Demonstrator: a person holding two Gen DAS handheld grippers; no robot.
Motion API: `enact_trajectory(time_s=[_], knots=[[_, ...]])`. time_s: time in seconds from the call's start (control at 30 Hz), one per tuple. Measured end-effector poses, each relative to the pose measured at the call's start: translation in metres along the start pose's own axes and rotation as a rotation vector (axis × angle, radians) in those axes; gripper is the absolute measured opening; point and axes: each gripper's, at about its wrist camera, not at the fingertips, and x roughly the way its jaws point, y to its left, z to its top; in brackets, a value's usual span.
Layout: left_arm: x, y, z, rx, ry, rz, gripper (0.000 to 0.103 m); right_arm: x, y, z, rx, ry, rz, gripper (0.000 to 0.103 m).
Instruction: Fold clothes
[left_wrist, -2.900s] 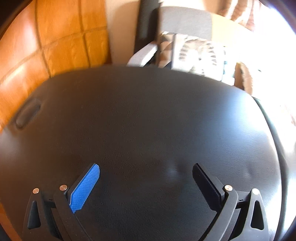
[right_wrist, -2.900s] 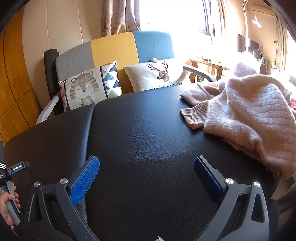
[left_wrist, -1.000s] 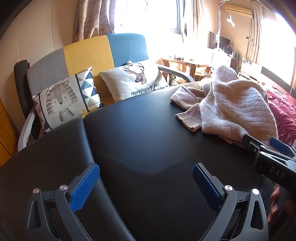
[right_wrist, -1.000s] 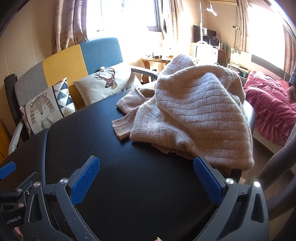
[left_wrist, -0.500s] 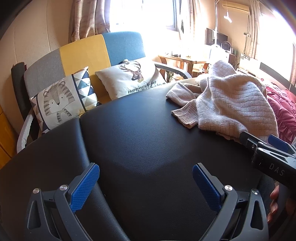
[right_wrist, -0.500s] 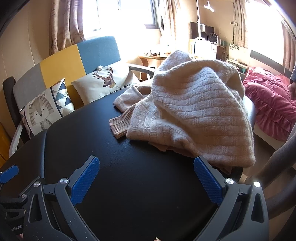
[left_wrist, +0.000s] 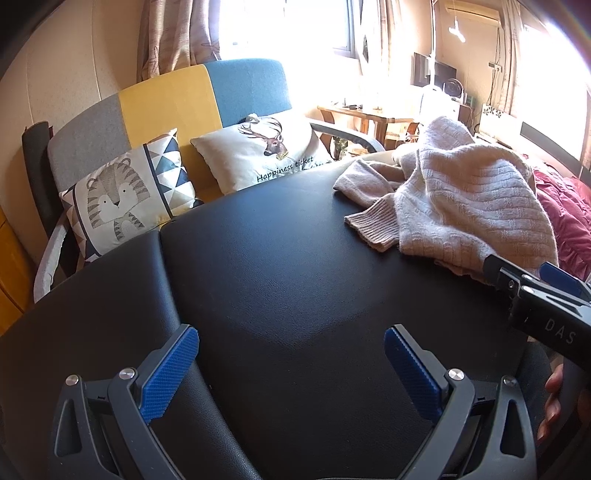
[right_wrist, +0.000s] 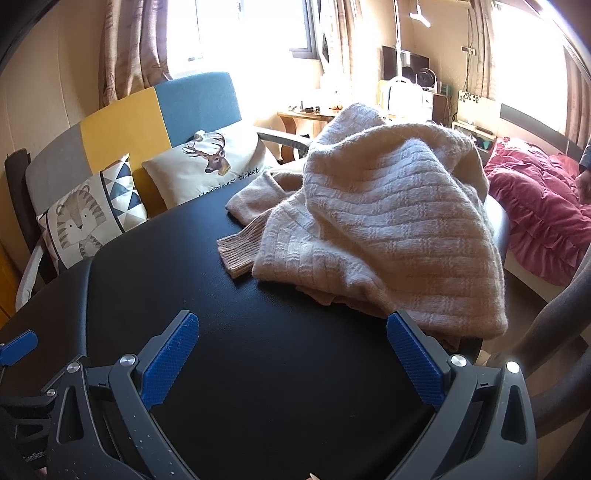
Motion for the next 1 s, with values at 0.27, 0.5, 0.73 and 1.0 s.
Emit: enact_trajectory(time_s=[0.27, 0.5, 0.73, 1.0], knots=[[0.0009, -0.0032, -0.0009, 0.005, 0.009, -0.009, 0.103, 0.0011, -0.0011, -0.0009, 0.002, 0.005, 0.002, 0.103], [0.0025, -0.0032, -0.0024, 0.001, 0.018, -0.013, 0.103, 0.0032, -0.0035, -0.0017, 0.009, 0.02, 0.0, 0.103], [0.0032, -0.0051, -0.0029, 0.003, 0.019, -0.012, 0.103, 0.0051, -0.0039, -0.0018, 0.006, 0.027, -0.012, 0.103], [0.0081, -0.0028, -0.0017, -0.004, 0.037, 0.011, 0.103, 0.0064, -0.0037, -0.0039, 0.002, 0.033, -0.009, 0.103]])
